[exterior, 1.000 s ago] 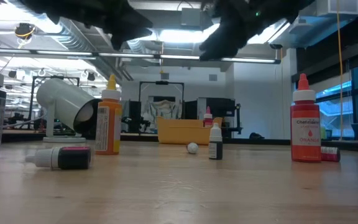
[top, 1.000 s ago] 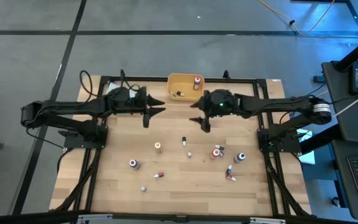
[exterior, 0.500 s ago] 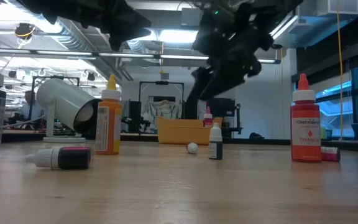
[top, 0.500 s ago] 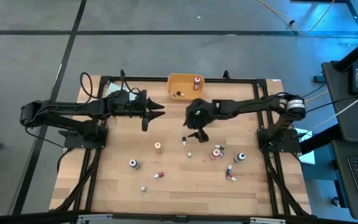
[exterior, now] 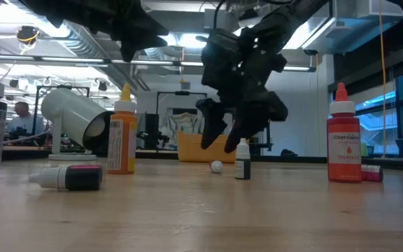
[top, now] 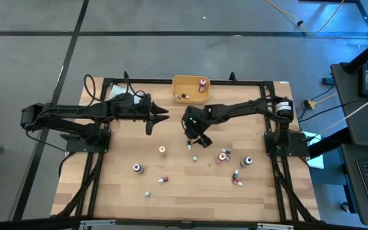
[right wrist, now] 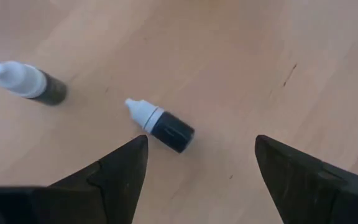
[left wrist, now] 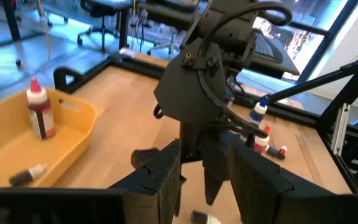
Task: Pick & Place food coloring
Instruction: Put the green food coloring bottle into the yellow bin
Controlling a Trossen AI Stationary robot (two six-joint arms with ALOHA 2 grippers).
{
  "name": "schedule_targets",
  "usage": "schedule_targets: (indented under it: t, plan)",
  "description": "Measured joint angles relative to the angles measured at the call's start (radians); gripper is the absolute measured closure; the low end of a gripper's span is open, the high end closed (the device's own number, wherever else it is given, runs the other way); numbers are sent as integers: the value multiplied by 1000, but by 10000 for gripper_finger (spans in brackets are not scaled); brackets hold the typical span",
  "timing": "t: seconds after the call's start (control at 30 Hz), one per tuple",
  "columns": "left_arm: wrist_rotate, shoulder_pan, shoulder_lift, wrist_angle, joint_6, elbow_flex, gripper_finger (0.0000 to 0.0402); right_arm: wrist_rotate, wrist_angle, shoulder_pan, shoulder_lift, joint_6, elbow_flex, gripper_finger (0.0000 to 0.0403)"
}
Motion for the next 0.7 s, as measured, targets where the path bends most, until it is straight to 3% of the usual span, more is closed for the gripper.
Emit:
schedule_targets:
  t: [0.5,0.7]
  plan:
    - [-1,0,2,-24,-1,0,274,1,22,57,67,-102,4,109]
    - [-19,0,2,-24,-1,0,274,42,15,57,69,-102,3,145]
